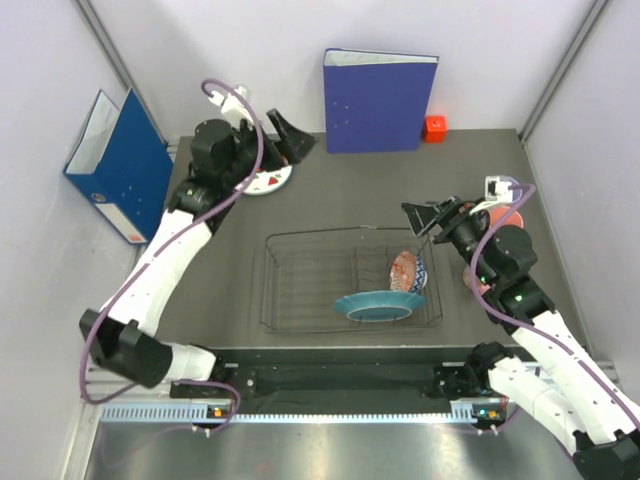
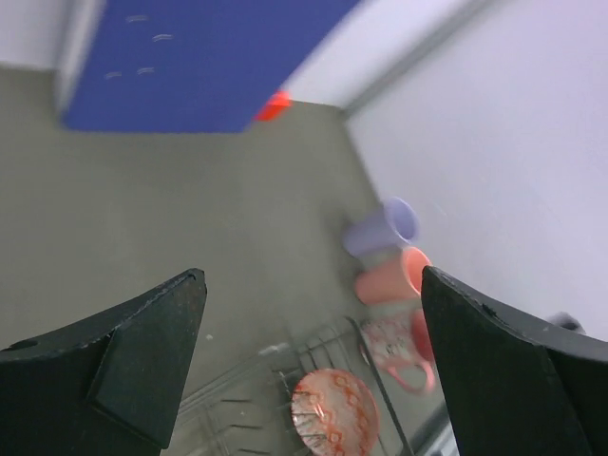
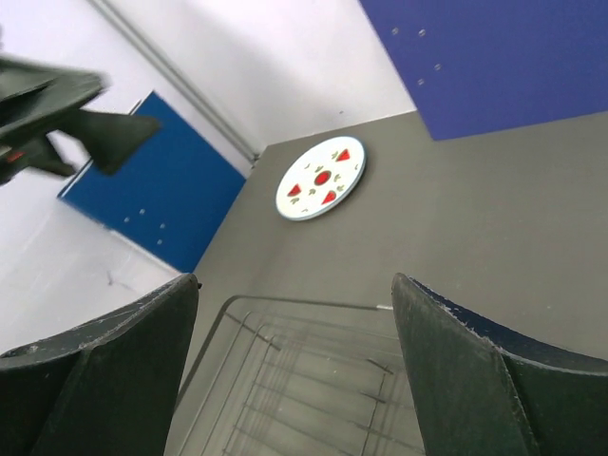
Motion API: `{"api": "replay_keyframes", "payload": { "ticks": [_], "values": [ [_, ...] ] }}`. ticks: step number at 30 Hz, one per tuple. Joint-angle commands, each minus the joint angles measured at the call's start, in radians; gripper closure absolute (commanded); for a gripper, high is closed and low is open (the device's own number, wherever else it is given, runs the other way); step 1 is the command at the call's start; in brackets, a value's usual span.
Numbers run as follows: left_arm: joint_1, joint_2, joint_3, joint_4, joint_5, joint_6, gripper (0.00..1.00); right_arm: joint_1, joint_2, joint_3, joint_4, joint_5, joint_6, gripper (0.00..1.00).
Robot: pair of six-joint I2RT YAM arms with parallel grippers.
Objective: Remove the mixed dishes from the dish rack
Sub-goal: Place the plate at the center of the board, then pick up the plate from the dish rack.
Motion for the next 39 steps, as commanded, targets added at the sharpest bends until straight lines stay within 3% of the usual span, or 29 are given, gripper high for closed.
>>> {"api": "replay_keyframes", "payload": {
  "ticks": [1, 4, 8, 11, 20, 26, 39],
  "values": [
    [-0.06, -0.047, -0.14, 0.1, 0.158, 0.231, 0.01, 0.009, -0.042, 0.049, 0.016, 0.068, -0.028, 0.17],
    [-0.147, -0.098, -0.217, -0.001, 0.203, 0.454, 0.01, 0.008, -0.064, 0.049, 0.002, 0.068, -0.054, 0.16],
    [-0.238, -0.117, -0.245, -0.121, 0.433, 0.582, 0.01, 0.008, -0.077, 0.035, -0.004, 0.077, -0.058, 0.16],
    [-0.327, -0.114, -0.216, -0.233, 0.384, 0.649, 0.01, 0.009, -0.067, 0.035, -0.004, 0.056, -0.052, 0.17],
    [-0.605, -0.218, -0.389, -0.219, 0.246, 0.826, 0.01, 0.009, -0.071, 0.01, -0.007, 0.042, -0.046, 0.18],
    [-0.674, -0.2, -0.45, -0.163, 0.183, 0.84, 0.01, 0.009, -0.067, -0.002, -0.007, 0.04, -0.04, 0.18],
    [-0.675, -0.14, -0.408, -0.115, 0.109, 0.938, 0.01, 0.009, -0.068, -0.017, -0.015, 0.01, -0.043, 0.19]
  ]
}}
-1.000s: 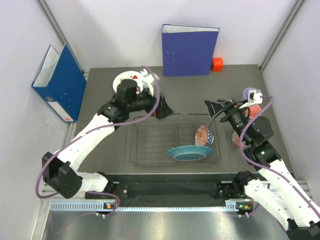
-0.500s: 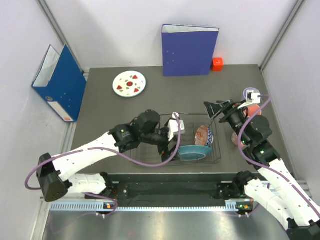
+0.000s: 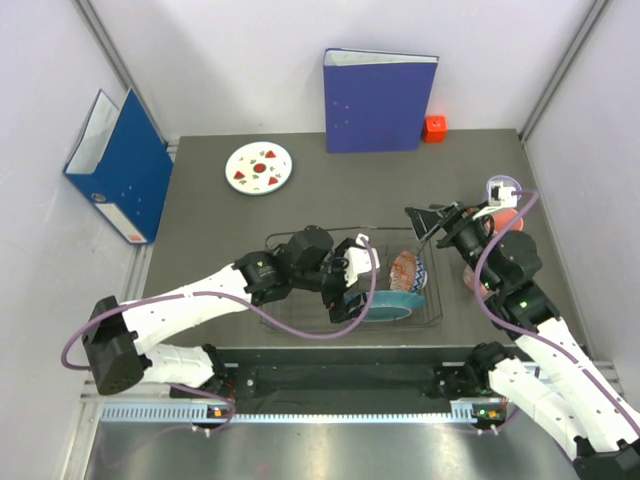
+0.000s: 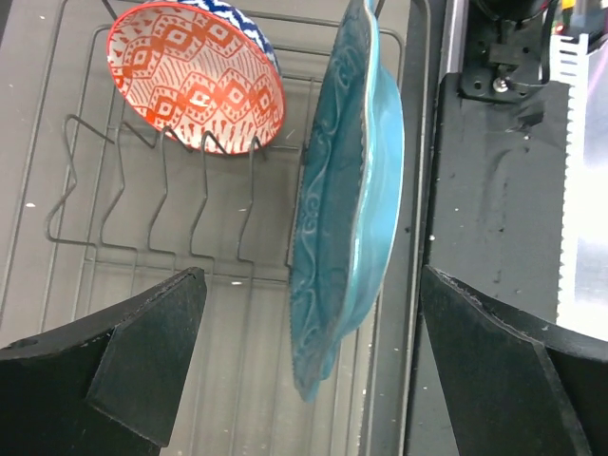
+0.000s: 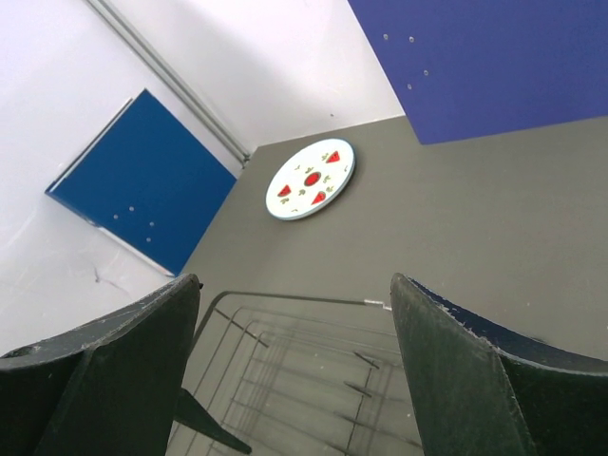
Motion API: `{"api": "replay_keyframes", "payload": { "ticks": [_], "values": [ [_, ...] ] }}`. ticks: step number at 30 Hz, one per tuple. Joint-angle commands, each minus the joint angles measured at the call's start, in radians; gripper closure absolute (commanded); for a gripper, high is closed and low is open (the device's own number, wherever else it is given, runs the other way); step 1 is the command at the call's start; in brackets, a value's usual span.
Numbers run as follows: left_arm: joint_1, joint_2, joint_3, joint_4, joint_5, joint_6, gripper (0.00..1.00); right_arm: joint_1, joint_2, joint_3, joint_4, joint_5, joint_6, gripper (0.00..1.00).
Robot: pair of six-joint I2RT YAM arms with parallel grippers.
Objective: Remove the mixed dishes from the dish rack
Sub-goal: Pick up the plate from the dish rack.
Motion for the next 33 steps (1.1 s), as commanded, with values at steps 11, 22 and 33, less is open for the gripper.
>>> {"api": "replay_keyframes", "payload": {
  "ticks": [11, 22, 33],
  "values": [
    [-0.002, 0.09, -0.008, 0.108, 0.072, 0.028, 0.1, 0.009, -0.009, -0.015, 0.021, -0.006, -0.013, 0.19],
    [-0.002, 0.099, 0.006, 0.115, 0.091, 0.027, 0.38, 0.011, -0.009, -0.018, 0.019, -0.003, -0.011, 0.2],
    [-0.002, 0.09, 0.014, 0.092, 0.086, 0.039, 1.0, 0.009, -0.013, -0.02, 0.024, -0.005, -0.008, 0.2]
  ]
}}
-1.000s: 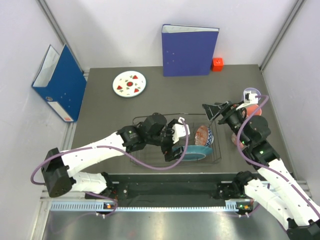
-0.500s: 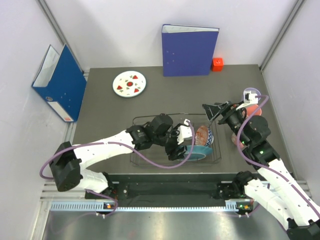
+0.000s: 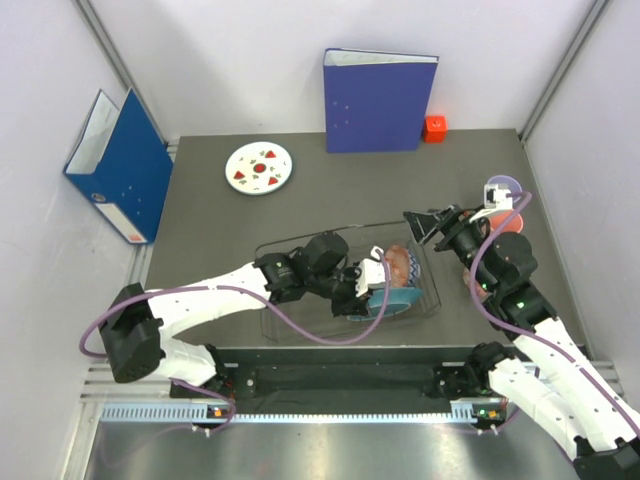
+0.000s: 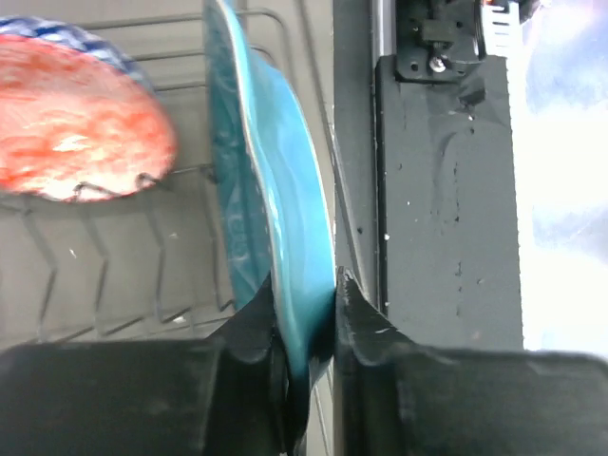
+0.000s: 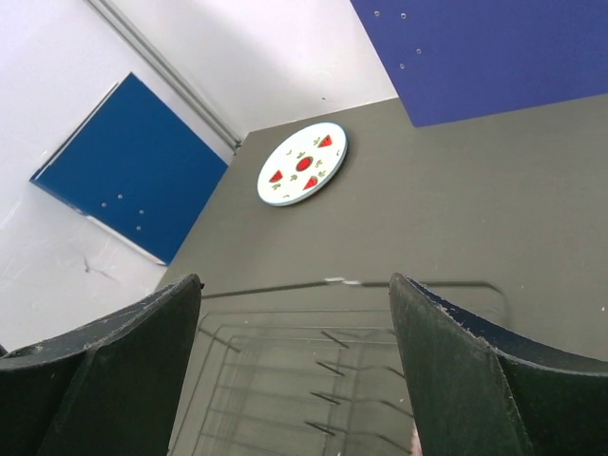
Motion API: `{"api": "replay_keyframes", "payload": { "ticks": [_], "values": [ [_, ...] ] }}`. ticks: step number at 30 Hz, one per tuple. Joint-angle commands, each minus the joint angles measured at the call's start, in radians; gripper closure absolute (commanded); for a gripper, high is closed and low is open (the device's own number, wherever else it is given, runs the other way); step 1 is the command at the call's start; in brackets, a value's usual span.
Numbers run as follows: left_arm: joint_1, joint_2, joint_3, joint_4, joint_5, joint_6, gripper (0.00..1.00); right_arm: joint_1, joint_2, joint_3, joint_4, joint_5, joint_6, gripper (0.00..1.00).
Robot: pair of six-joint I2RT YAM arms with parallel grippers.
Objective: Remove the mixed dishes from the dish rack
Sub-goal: Pick up the plate from the dish rack.
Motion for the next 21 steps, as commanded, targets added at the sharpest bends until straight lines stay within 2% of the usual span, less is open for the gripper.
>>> {"api": "replay_keyframes", "payload": {
  "ticks": [1, 11, 21],
  "values": [
    [0.006, -0.026, 0.019, 0.037, -0.063, 0.009, 1.0, 0.009, -0.015, 0.011, 0.029, -0.001, -0.008, 0.2],
    [0.008, -0.054, 0.067, -0.001, -0.088, 0.05, 1.0, 0.009, -0.013, 0.016, 0.035, -0.001, -0.008, 0.2],
    [0.009, -0.072, 0.326, -0.139, -0.14, 0.15, 1.0, 0.009, -0.01, 0.027, 0.043, -0.005, -0.005, 0.2]
  ]
}}
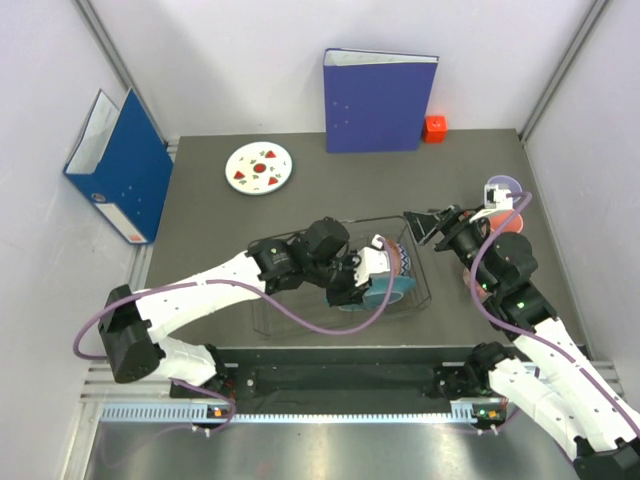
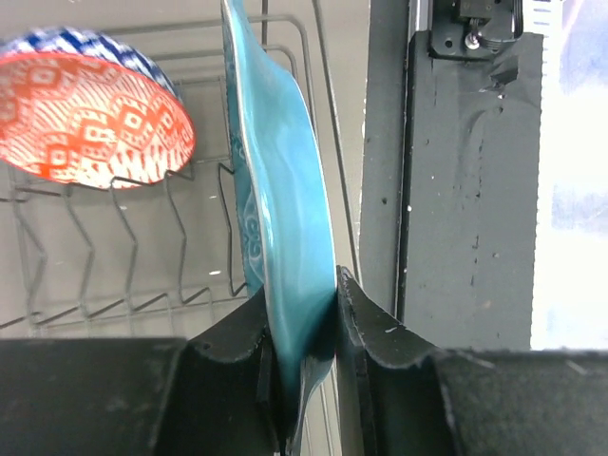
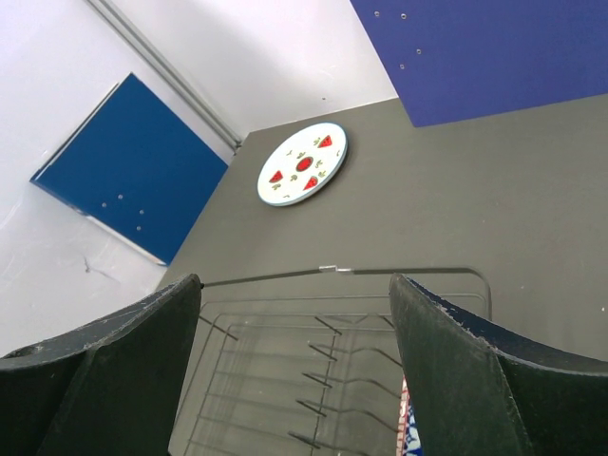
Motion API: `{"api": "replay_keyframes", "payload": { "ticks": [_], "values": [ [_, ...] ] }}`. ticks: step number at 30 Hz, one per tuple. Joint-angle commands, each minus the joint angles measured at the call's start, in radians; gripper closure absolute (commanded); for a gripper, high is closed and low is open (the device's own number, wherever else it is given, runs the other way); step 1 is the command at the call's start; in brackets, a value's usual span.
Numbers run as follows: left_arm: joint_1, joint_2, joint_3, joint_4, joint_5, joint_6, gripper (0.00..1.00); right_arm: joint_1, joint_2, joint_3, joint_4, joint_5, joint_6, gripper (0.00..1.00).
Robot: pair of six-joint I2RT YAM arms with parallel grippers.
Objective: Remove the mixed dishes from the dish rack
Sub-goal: Pick up the plate from the dish rack.
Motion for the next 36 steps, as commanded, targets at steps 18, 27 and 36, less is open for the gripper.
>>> {"api": "replay_keyframes", "payload": {
  "ticks": [18, 27, 36],
  "values": [
    [0.008, -0.145, 0.341, 0.112, -0.342, 0.233, 1.0, 0.009, -0.086, 0.108, -0.03, 0.196, 0.114, 0.2],
    [-0.025, -0.234, 0.095, 0.409, -0.743, 0.446, 1.0, 0.008, 0.157, 0.391, -0.323, 0.14, 0.194, 0.22],
    [-0.056, -0.171, -0.185, 0.813, -1.084, 0.836, 1.0, 0.005, 0.372, 0.517, -0.384, -0.045, 0.22, 0.21]
  ]
}}
